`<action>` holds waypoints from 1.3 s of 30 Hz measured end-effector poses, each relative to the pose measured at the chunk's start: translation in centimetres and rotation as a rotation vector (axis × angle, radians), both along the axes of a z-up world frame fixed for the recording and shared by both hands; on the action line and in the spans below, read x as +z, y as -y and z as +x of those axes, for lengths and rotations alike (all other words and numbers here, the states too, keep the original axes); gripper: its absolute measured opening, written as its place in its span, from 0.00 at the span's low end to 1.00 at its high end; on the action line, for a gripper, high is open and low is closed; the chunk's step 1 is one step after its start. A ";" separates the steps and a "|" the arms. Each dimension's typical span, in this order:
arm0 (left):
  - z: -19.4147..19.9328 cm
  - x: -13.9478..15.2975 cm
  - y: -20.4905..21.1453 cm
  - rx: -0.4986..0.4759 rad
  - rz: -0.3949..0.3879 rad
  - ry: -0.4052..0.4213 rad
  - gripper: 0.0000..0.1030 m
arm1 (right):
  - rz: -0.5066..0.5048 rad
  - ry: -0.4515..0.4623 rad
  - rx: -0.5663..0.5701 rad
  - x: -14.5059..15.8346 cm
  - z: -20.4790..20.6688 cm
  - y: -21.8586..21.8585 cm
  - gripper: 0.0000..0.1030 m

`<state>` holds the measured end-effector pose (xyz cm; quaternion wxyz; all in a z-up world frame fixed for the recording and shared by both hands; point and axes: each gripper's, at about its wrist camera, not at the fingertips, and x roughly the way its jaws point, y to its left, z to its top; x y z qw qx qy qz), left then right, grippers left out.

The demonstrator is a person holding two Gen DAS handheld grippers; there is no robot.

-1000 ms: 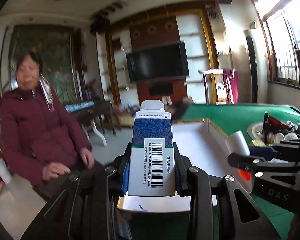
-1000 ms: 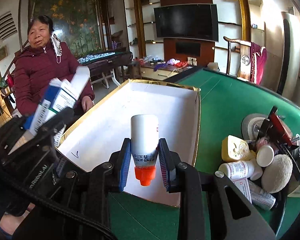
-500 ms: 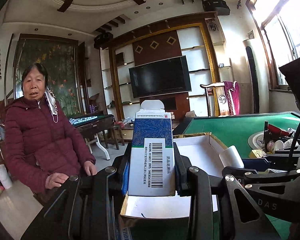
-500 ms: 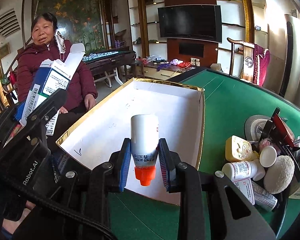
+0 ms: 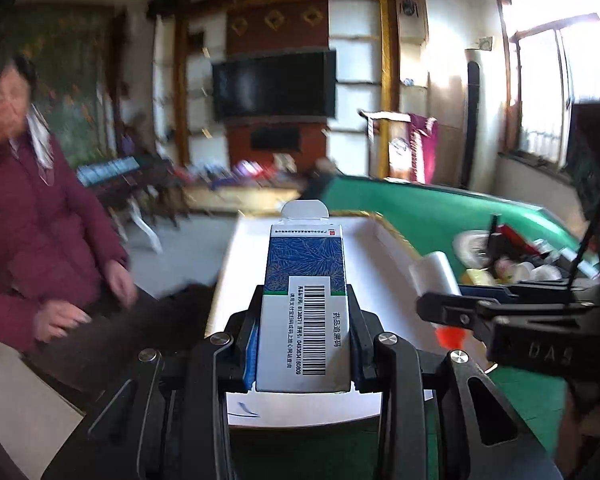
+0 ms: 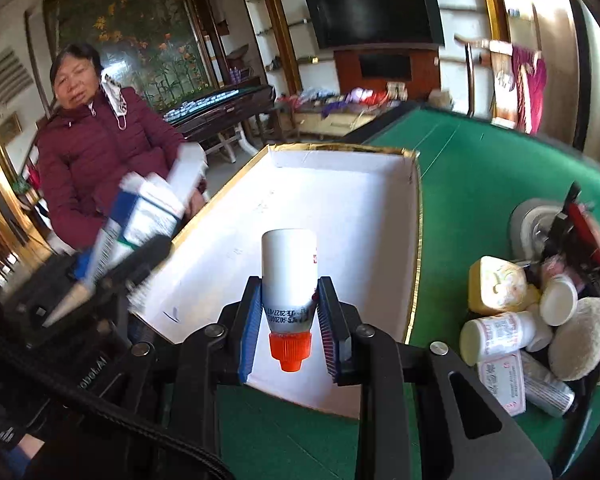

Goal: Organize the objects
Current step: 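Lower the medicine box into the tray and open the left gripper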

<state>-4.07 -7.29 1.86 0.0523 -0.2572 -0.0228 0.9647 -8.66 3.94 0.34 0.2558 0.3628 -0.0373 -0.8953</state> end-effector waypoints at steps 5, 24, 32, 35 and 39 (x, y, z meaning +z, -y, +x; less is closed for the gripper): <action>-5.4 2.0 2.2 -0.072 0.086 0.173 0.29 | -0.001 0.108 -0.006 1.8 -4.8 0.0 0.24; -15.0 -1.0 -2.3 -0.060 0.158 0.515 0.29 | 0.107 0.300 -0.169 -2.3 -21.6 -0.2 0.24; -13.0 -2.1 -4.8 -0.111 0.183 0.604 0.29 | 0.163 0.309 -0.155 -3.4 -22.9 0.3 0.24; -15.2 -2.5 -5.6 -0.087 0.195 0.618 0.35 | 0.190 0.302 -0.161 -3.7 -23.0 0.5 0.24; -18.0 -2.1 -6.9 -0.081 0.198 0.630 0.35 | 0.180 0.306 -0.170 -4.0 -23.3 0.1 0.24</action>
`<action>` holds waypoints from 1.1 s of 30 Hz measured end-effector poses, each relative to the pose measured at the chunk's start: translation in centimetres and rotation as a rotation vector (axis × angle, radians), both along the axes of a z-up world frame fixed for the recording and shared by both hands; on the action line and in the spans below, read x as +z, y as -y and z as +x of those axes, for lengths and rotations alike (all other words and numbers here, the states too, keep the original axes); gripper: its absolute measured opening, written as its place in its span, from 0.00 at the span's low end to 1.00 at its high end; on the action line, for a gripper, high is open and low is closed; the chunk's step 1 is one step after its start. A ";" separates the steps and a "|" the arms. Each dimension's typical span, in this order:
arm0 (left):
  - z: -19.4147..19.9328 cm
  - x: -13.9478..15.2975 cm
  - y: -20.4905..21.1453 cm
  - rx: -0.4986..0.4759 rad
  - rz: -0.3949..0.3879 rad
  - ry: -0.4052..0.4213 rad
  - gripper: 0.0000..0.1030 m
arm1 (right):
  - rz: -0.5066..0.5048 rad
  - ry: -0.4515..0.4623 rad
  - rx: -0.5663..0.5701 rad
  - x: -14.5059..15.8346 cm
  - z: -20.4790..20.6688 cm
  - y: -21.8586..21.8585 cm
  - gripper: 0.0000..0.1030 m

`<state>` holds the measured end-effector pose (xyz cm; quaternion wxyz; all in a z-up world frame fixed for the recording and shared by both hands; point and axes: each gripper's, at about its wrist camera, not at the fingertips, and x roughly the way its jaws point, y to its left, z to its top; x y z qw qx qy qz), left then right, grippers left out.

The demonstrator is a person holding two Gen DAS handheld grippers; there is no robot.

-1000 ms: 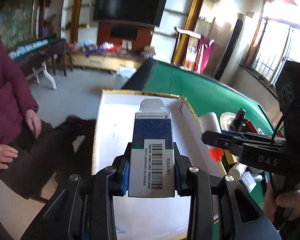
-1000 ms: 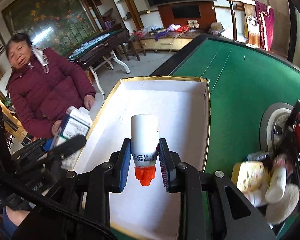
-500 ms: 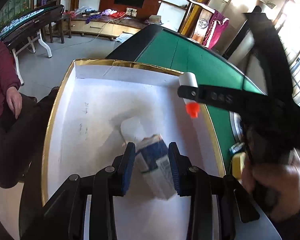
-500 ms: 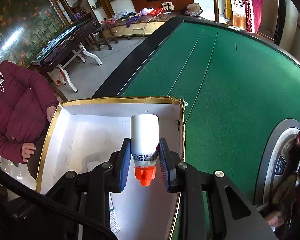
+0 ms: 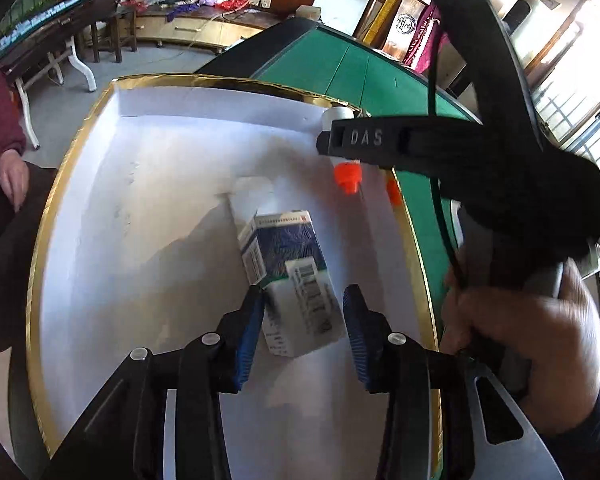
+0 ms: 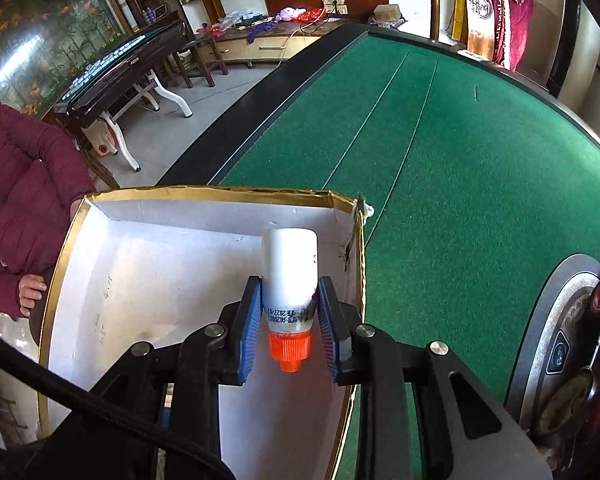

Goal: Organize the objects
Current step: 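Lower the medicine box into the tray and open the left gripper, then lower the orange-capped white bottle into the tray and open the right gripper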

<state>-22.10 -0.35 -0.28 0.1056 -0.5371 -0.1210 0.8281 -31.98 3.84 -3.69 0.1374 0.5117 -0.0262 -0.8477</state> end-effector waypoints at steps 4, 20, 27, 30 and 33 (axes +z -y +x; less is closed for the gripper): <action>-2.8 -0.7 -0.2 0.001 0.055 0.033 0.35 | -0.047 -0.002 -0.028 0.3 -0.7 -0.8 0.24; -1.8 1.2 -1.4 -0.065 0.204 -0.041 0.42 | -0.271 -0.118 -0.039 6.3 8.5 -7.5 0.32; 4.4 4.0 -4.2 -0.324 0.129 -0.136 0.66 | -0.321 -0.220 -0.022 7.5 19.7 -13.6 0.56; 7.4 4.2 -7.7 -0.413 0.125 -0.104 0.66 | -0.314 -0.281 -0.056 6.5 24.0 -17.1 0.62; 9.4 3.5 -9.7 -0.334 0.200 -0.050 0.66 | -0.301 -0.320 -0.119 5.0 26.1 -20.2 0.62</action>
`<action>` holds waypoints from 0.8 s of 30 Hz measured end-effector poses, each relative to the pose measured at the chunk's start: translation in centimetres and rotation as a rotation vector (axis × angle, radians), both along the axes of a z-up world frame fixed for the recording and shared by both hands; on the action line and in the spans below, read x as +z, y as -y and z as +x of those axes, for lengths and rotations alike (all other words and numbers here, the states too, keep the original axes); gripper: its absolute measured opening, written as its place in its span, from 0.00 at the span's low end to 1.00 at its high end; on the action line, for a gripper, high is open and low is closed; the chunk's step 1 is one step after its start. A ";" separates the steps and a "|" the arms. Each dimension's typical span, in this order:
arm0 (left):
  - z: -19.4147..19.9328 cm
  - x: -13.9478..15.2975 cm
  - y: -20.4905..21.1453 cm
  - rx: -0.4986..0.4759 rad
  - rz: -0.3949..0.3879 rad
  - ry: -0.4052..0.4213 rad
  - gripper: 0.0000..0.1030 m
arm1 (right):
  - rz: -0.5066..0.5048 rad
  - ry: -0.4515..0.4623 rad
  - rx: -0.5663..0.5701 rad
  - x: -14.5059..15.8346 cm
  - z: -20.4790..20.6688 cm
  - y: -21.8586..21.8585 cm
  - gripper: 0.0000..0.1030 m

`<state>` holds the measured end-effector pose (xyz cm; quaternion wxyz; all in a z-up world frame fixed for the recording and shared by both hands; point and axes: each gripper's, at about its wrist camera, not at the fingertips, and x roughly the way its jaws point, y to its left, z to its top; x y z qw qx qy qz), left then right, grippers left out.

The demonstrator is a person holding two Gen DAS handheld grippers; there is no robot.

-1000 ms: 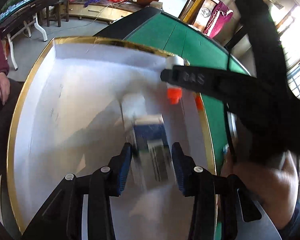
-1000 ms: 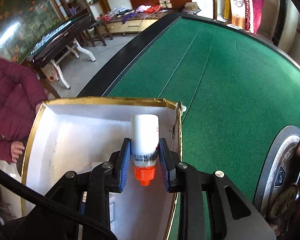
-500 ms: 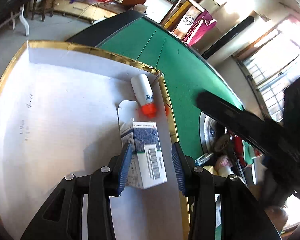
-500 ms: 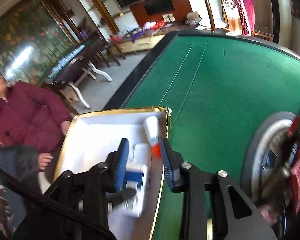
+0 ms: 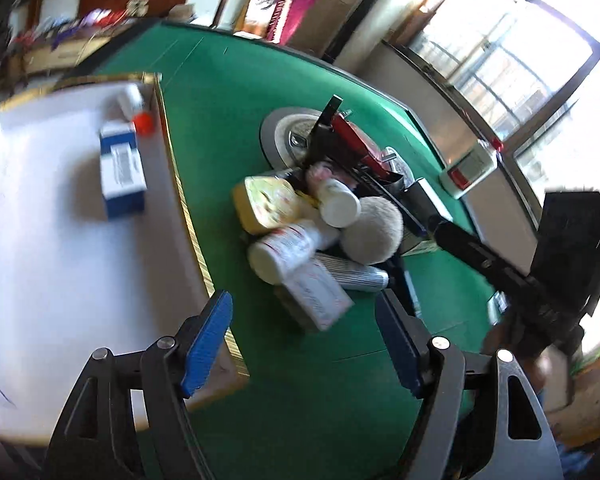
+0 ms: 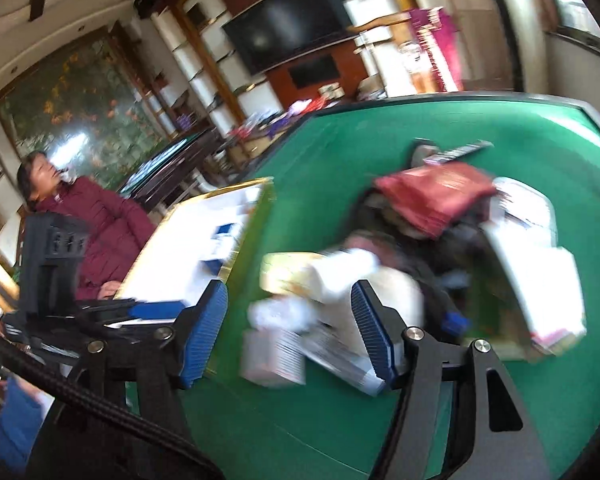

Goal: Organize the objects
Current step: 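Lower the orange-capped white bottle into the tray and open the right gripper, then grasp the pink-and-white medicine box from the pile with the left gripper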

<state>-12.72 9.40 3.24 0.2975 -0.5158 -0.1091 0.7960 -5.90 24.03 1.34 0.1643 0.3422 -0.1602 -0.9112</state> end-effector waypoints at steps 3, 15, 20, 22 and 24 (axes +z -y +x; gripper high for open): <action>0.0 -1.2 -2.0 0.089 -0.020 0.088 0.66 | -0.021 0.018 -0.073 -0.8 0.1 -2.4 0.62; 1.3 -4.3 -7.5 0.153 -0.232 -0.050 0.28 | -0.157 0.000 -0.103 0.0 1.1 -4.8 0.62; 4.8 -4.3 -6.6 0.094 -0.223 -0.126 0.28 | -0.156 0.042 -0.077 -1.2 1.1 -4.5 0.63; 6.1 -4.2 -6.0 0.081 -0.228 -0.142 0.28 | -0.148 0.072 -0.058 -2.1 0.5 -3.7 0.63; 6.7 -4.4 -6.1 0.076 -0.235 -0.159 0.28 | -0.134 0.101 -0.050 -3.0 -0.1 -3.1 0.63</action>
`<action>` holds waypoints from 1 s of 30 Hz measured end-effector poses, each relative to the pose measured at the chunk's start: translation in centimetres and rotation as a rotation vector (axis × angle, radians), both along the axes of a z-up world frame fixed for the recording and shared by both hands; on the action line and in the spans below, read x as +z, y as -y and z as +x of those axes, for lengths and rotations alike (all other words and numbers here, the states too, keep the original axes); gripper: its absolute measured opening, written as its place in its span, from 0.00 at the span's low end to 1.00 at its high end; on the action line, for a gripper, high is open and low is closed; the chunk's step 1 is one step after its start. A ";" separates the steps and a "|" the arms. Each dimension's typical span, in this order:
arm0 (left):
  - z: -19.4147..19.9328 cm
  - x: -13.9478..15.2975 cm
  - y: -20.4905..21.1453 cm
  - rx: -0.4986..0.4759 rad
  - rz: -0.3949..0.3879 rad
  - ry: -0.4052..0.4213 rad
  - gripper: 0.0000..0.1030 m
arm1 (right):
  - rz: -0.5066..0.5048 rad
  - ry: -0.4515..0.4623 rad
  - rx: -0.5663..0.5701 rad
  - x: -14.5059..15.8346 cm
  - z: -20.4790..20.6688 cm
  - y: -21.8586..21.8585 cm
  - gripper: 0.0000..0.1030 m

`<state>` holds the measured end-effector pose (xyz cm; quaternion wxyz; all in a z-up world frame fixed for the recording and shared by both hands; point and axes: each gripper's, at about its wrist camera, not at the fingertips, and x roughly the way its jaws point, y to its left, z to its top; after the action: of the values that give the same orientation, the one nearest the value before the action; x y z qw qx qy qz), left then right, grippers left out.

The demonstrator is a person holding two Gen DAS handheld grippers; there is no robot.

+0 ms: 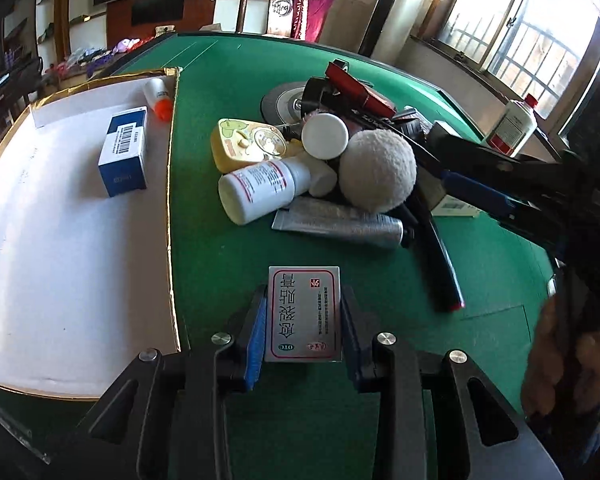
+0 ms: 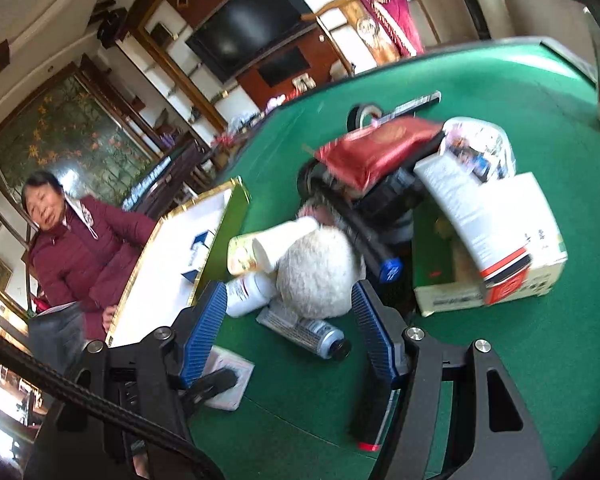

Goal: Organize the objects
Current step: 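Grasp the pink-and-white medicine box from the pile with the left gripper, then grasp the white fluffy ball with the right gripper and lift it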

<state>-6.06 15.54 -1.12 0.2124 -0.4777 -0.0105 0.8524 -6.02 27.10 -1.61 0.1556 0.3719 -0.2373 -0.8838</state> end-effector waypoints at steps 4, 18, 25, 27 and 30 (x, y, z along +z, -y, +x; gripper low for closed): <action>0.2 0.1 -0.1 -0.022 -0.080 -0.038 0.28 | 0.071 0.038 -0.025 -1.0 -1.3 0.6 0.63; -0.1 1.5 1.3 -0.040 -0.041 -0.072 0.28 | 0.147 0.015 -0.009 -2.3 -1.9 0.7 0.54; 2.8 0.1 0.5 -0.062 -0.081 -0.069 0.28 | 0.096 -0.080 0.049 0.5 1.0 1.5 0.55; 3.3 -0.1 0.2 -0.062 -0.113 -0.092 0.28 | 0.133 -0.092 0.067 0.6 1.4 2.5 0.55; 3.5 -0.3 0.3 -0.052 -0.115 -0.112 0.28 | 0.152 -0.089 0.086 0.4 1.4 3.6 0.55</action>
<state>-2.55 15.25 -1.42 0.2069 -0.4407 0.0629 0.8712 -4.63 23.49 -1.22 0.1751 0.3529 -0.1464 -0.9074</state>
